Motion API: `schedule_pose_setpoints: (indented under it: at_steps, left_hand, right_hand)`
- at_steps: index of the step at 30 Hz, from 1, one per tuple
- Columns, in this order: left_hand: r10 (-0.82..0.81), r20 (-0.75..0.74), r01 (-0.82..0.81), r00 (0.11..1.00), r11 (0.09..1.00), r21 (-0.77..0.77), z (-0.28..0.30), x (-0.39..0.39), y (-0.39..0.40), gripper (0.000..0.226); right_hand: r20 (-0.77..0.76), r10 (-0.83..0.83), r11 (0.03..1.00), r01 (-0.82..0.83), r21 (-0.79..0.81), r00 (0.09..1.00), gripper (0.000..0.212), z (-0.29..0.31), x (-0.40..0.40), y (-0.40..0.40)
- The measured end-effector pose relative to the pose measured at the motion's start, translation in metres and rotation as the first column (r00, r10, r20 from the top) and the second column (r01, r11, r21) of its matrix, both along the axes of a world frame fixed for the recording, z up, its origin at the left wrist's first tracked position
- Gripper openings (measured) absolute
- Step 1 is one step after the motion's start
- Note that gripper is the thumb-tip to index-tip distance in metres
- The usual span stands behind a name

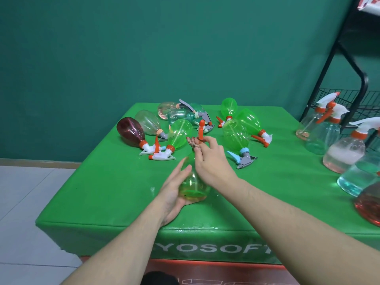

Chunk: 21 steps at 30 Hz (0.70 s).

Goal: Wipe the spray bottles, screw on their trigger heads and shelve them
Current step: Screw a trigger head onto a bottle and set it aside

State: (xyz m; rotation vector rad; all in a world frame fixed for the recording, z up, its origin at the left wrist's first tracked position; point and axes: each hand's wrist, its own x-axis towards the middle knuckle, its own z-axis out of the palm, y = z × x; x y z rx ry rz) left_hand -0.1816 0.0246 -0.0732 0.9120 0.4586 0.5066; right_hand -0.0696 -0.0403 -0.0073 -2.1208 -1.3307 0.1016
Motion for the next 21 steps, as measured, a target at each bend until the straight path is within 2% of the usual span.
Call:
schedule_pose_setpoints:
  at_steps: [6,10,15,21]
  left_hand:
    - [0.03,-0.023,-0.03,0.999,0.999,0.021,0.002,0.001,-0.003,0.073]
    - [0.032,-0.011,-0.031,0.999,0.996,0.084,0.006,0.0,-0.006,0.059]
    - [0.07,-0.017,-0.069,0.997,0.996,0.054,0.002,0.0,-0.003,0.079]
    - [0.067,-0.034,-0.067,0.997,0.998,-0.004,0.004,0.004,-0.003,0.079]
  right_hand:
    - [-0.061,0.088,0.986,-0.079,0.144,0.994,0.041,-0.017,-0.009,-0.014]
    - [-0.047,0.181,0.971,-0.171,0.169,0.982,0.043,-0.027,-0.021,-0.03]
    - [-0.024,0.226,0.959,-0.218,0.18,0.974,0.045,-0.047,-0.034,-0.055]
    - [0.001,0.192,0.938,-0.184,0.294,0.981,0.03,-0.05,-0.034,-0.052]
